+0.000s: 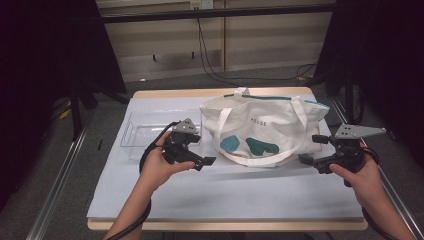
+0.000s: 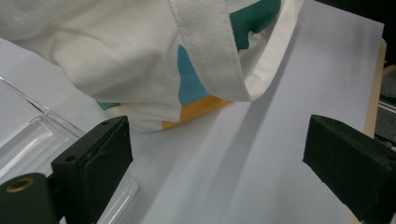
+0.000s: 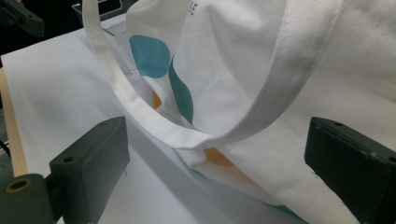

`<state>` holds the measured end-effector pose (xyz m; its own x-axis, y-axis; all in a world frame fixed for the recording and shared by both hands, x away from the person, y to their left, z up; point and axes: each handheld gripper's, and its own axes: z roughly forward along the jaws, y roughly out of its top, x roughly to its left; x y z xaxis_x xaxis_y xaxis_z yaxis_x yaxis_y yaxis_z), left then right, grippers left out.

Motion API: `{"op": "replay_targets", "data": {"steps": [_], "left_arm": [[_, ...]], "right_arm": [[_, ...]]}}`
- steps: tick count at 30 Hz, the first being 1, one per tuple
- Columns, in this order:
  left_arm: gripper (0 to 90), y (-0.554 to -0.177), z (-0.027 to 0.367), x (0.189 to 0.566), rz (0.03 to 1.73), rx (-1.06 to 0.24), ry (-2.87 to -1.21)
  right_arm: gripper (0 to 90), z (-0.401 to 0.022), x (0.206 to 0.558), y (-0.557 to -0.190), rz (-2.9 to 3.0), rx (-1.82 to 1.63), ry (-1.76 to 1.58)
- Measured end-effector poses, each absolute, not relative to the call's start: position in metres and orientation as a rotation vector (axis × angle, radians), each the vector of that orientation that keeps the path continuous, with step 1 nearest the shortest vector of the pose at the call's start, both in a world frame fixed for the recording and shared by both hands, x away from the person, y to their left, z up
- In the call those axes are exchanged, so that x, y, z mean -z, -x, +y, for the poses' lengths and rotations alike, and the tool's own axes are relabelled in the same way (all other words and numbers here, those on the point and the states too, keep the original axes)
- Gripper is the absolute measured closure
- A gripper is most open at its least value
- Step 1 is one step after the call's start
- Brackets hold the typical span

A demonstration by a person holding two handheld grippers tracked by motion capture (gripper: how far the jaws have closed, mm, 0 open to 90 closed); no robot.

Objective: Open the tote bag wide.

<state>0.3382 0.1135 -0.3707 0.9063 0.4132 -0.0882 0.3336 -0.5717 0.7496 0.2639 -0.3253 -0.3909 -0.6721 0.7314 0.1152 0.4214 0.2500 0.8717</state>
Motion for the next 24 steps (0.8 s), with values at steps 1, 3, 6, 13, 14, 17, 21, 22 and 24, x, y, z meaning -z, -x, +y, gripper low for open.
{"op": "replay_targets", "data": {"steps": [1,3,6,13,14,17,21,22,24], "left_arm": [[7.8,-0.339,0.114,0.369,0.534,-0.124,-2.233],[7.8,-0.34,0.114,0.369,0.529,-0.124,-2.227],[7.8,-0.344,0.113,0.367,0.54,-0.135,-2.23],[7.8,-0.349,0.109,0.362,0.539,-0.14,-2.233],[7.8,-0.349,0.109,0.362,0.539,-0.14,-2.233],[8.2,-0.353,0.11,0.36,0.538,-0.145,-2.24],[8.3,-0.356,0.111,0.356,0.554,-0.152,-2.228],[8.3,-0.357,0.111,0.354,0.55,-0.152,-2.227],[8.3,-0.357,0.11,0.352,0.554,-0.155,-2.219]], "right_arm": [[6.2,-0.326,0.39,-0.264,2.213,-1.386,-1.064],[6.2,-0.326,0.39,-0.265,2.216,-1.383,-1.065],[6.2,-0.327,0.386,-0.268,2.215,-1.39,-1.061],[6.4,-0.328,0.381,-0.274,2.213,-1.391,-1.063],[6.4,-0.328,0.381,-0.274,2.213,-1.391,-1.063],[6.7,-0.329,0.379,-0.276,2.206,-1.393,-1.065],[6.8,-0.33,0.376,-0.278,2.204,-1.381,-1.071],[7.1,-0.33,0.376,-0.279,2.204,-1.385,-1.077],[7.6,-0.329,0.378,-0.281,2.216,-1.379,-1.078]]}}
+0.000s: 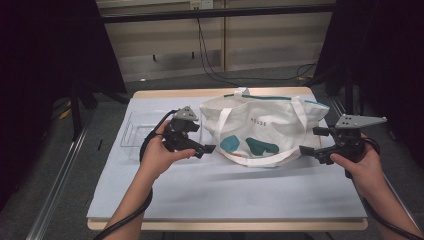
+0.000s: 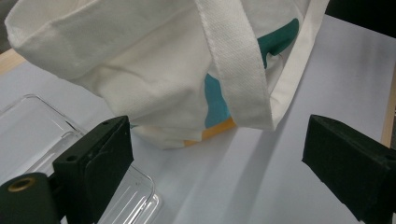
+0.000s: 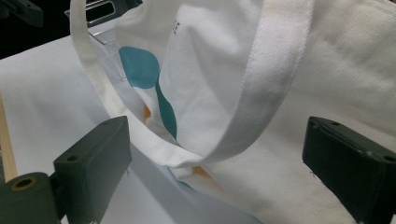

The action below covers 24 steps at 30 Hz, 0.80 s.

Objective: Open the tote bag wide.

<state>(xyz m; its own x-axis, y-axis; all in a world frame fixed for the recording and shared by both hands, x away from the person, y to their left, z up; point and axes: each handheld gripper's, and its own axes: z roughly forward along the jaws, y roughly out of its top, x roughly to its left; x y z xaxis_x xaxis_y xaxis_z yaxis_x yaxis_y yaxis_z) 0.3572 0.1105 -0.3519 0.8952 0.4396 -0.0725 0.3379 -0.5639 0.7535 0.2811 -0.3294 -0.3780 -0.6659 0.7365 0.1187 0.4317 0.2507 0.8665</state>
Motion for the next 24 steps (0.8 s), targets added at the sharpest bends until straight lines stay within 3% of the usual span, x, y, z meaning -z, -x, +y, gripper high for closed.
{"op": "replay_targets", "data": {"steps": [24], "left_arm": [[8.3,-0.386,0.102,0.329,0.571,-0.177,-2.23]], "right_arm": [[8.5,-0.332,0.365,-0.292,2.181,-1.392,-1.076]]}}
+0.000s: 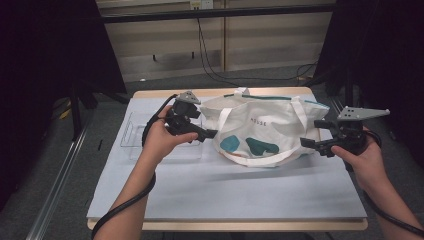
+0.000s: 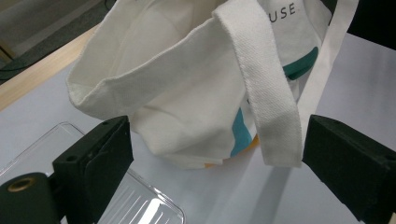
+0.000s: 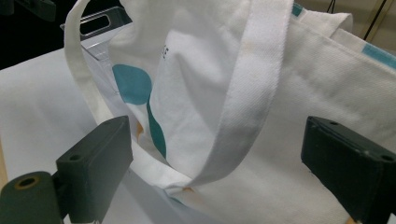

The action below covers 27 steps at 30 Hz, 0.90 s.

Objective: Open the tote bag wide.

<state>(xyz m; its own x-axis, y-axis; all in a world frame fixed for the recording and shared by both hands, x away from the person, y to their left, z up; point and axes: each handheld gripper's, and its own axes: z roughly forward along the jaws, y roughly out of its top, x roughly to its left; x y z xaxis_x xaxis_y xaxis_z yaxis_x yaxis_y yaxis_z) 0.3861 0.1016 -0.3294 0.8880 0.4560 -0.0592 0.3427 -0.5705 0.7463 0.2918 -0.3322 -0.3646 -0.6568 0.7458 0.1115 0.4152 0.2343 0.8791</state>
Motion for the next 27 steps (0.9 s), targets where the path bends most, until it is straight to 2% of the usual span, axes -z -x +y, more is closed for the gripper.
{"op": "replay_targets", "data": {"steps": [27], "left_arm": [[8.2,-0.422,0.101,0.31,0.624,-0.195,-2.221]], "right_arm": [[7.6,-0.332,0.351,-0.312,2.148,-1.41,-1.063]]}}
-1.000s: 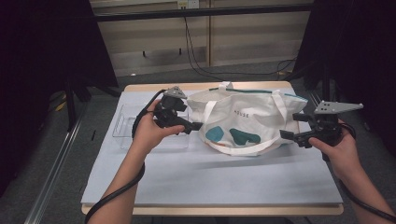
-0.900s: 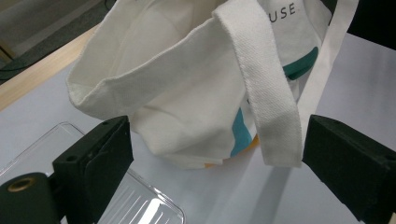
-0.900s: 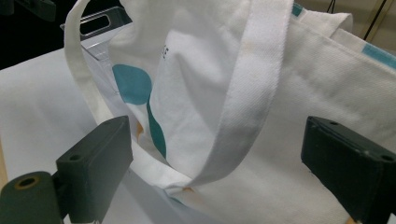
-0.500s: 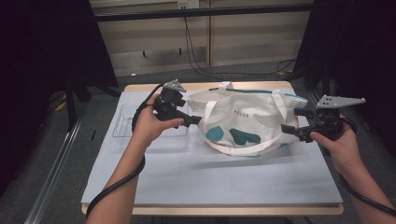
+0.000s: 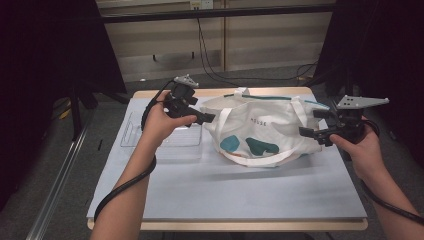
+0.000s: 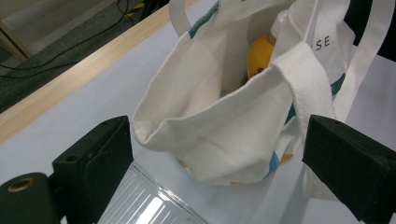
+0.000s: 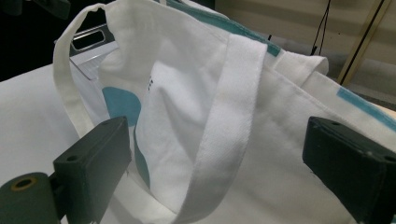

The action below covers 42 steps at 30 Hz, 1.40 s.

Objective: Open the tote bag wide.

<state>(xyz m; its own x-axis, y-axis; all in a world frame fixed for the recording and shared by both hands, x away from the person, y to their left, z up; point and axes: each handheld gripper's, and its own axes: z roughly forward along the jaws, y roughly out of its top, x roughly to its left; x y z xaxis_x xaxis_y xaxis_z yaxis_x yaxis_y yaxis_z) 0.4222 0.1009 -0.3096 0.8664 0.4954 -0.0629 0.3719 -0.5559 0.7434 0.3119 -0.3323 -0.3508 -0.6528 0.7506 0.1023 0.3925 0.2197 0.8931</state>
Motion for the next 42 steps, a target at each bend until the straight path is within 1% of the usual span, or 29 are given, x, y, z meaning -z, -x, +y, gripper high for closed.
{"op": "replay_targets", "data": {"steps": [14,20,33,42], "left_arm": [[8.2,-0.446,0.085,0.299,0.631,-0.2,-2.229],[8.2,-0.453,0.078,0.302,0.615,-0.171,-2.232],[8.3,-0.47,0.07,0.305,0.612,-0.157,-2.256],[8.5,-0.479,0.06,0.31,0.608,-0.15,-2.261]], "right_arm": [[7.5,-0.33,0.35,-0.322,2.131,-1.414,-1.077],[7.6,-0.327,0.352,-0.329,2.141,-1.404,-1.069],[7.0,-0.327,0.34,-0.341,2.137,-1.382,-1.049],[7.4,-0.323,0.34,-0.352,2.143,-1.347,-1.035]]}}
